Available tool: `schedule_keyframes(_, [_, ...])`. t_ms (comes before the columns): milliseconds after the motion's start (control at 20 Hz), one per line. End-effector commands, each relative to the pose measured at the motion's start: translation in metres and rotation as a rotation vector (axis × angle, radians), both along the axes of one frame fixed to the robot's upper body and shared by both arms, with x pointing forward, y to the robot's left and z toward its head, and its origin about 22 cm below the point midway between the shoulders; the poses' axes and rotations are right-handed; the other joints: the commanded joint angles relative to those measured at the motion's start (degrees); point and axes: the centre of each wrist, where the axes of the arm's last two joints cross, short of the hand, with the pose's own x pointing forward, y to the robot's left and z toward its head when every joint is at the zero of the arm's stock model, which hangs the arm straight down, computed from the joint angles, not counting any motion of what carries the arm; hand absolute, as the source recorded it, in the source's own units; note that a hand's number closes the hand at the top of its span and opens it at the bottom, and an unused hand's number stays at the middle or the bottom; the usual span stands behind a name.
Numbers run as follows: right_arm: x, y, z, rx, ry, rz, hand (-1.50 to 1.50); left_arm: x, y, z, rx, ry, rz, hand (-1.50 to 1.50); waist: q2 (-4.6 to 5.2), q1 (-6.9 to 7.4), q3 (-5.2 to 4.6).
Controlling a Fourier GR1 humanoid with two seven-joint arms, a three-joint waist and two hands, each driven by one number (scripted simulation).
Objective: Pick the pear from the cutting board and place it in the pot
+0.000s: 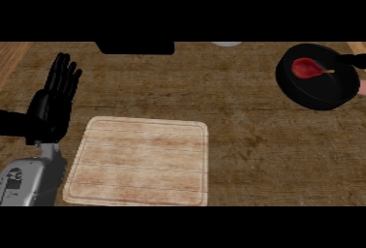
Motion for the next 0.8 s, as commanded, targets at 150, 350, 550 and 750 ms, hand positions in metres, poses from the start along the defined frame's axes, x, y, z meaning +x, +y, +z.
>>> schedule_keyframes(150, [-0.035, -0.059, 0.020, 0.126, -0.138, -0.082, -1.50, -0.003, 0.000, 0.000, -0.005, -0.002, 0.011, 0.00, 0.11, 0.19, 0.03])
schedule_keyframes(350, [-0.062, -0.089, 0.008, 0.201, -0.179, -0.078, -1.50, 0.000, -0.004, -0.007, 0.010, -0.009, 0.013, 0.00, 0.56, 0.59, 0.12])
schedule_keyframes(550, [-0.086, -0.114, 0.011, 0.197, -0.185, -0.122, -1.50, -0.002, -0.020, 0.005, -0.010, -0.020, -0.013, 0.00, 0.48, 0.99, 0.16])
schedule_keyframes(750, [-0.109, -0.134, 0.017, 0.177, -0.204, -0.125, -1.50, 0.004, -0.010, 0.004, -0.002, -0.020, -0.005, 0.00, 0.60, 0.86, 0.17])
